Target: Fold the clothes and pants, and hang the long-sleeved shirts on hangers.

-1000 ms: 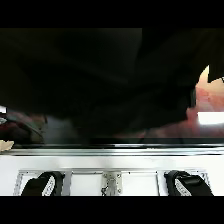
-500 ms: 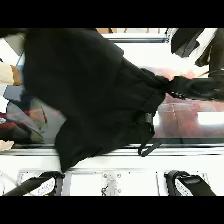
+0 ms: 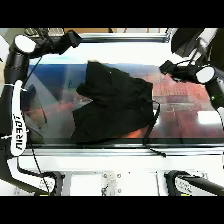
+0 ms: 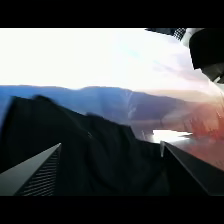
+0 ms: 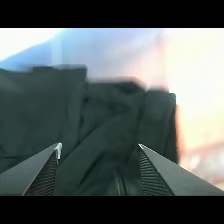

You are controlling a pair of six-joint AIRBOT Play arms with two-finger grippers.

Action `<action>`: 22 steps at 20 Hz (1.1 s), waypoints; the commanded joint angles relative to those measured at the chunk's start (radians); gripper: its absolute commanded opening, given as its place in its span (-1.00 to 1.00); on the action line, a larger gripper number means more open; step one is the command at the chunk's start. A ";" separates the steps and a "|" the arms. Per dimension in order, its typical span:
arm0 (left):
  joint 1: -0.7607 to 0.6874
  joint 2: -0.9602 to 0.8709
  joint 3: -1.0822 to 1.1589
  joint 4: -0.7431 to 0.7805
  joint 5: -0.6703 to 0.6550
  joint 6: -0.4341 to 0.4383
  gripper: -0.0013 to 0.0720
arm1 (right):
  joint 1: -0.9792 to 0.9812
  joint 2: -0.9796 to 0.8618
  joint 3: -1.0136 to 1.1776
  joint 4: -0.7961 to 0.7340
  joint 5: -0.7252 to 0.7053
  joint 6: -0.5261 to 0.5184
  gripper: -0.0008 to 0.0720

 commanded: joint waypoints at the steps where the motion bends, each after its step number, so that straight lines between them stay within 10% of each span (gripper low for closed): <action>1: 0.116 0.006 0.041 0.016 -0.222 -0.032 0.89 | -0.101 0.045 0.013 -0.018 -0.038 -0.012 0.47; 6: 0.240 0.235 -0.394 0.192 -0.358 -0.050 0.89 | -0.121 0.252 -0.073 -0.071 0.190 -0.157 0.47; 13: 0.248 0.385 -1.153 0.045 -0.111 -0.063 0.89 | -0.117 0.322 -0.292 -0.071 0.463 -0.181 0.47; 22: 0.236 0.182 -1.123 -0.187 -0.040 0.032 0.89 | -0.114 0.315 -0.517 0.045 0.416 -0.180 0.47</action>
